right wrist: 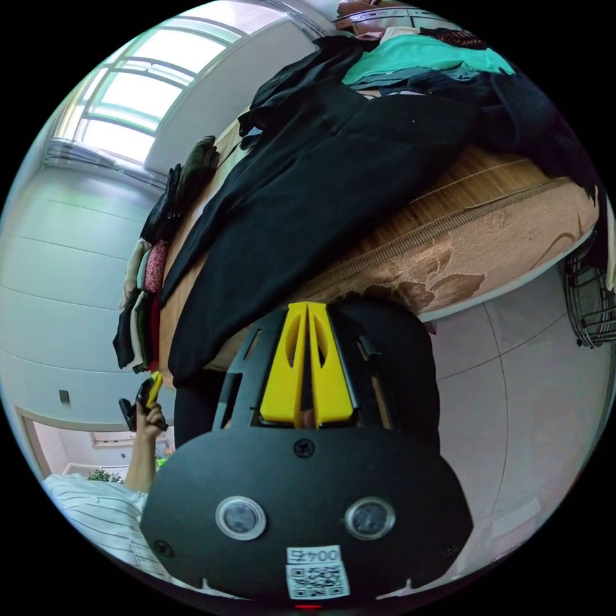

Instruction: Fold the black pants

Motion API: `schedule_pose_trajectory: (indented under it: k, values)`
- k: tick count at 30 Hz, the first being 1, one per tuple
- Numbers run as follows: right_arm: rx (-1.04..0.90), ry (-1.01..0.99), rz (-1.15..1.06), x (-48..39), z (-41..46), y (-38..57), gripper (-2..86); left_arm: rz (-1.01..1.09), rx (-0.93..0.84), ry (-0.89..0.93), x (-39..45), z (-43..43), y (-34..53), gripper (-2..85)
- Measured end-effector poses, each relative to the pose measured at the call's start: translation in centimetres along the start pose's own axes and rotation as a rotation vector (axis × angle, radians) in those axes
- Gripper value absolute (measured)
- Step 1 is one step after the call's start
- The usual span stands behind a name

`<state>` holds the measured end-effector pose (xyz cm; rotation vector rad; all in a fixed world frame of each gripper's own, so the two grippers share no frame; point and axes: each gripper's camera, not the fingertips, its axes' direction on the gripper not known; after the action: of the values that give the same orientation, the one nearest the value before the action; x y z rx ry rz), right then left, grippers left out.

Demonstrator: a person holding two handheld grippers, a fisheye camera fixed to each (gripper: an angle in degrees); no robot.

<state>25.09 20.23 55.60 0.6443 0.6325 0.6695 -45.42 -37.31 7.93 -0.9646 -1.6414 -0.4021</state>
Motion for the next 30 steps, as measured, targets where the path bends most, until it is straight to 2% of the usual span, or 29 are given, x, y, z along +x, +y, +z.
schedule_pose_trajectory:
  k: [1, 3, 7, 10, 14, 18, 21, 26, 30]
  values:
    - [-0.001, -0.001, -0.002, 0.0, 0.0, 0.2, -0.7, -0.038, 0.008, 0.006, -1.4, -3.5, 2.6, 2.9]
    - [-0.008, 0.001, -0.008, -0.3, 0.1, 0.7, -0.7, -0.214, 0.046, 0.039, -6.3, -15.8, 12.1, 3.8]
    - [-0.019, 0.035, -0.014, -1.4, 0.5, 1.6, -0.7, -0.402, 0.07, 0.121, -7.6, -26.9, 19.9, 5.8]
    - [-0.026, 0.053, -0.019, -2.3, 0.7, 2.4, -0.7, -0.488, 0.07, 0.233, -5.3, -30.4, 19.0, 7.4]
    - [-0.002, 0.085, -0.018, -3.5, 0.6, 4.3, -0.7, -0.524, 0.057, 0.378, 0.2, -34.9, 12.9, 9.0]
    - [0.001, 0.085, -0.029, -4.7, 0.9, 5.5, -0.3, -0.564, 0.139, 0.522, 2.8, -41.1, 9.5, 9.9]
    - [-0.047, 0.014, -0.048, -4.9, 1.6, 5.4, 1.0, -0.632, 0.196, 0.598, 5.2, -44.5, 10.7, 9.5]
    - [-0.056, -0.089, -0.069, -5.3, 2.0, 5.8, 6.5, -0.648, 0.225, 0.595, 9.9, -50.6, 12.6, 8.6]
    - [-0.031, -0.084, -0.058, -6.0, 2.1, 6.4, 5.0, -0.586, 0.189, 0.519, 14.9, -53.6, 13.0, 8.6]
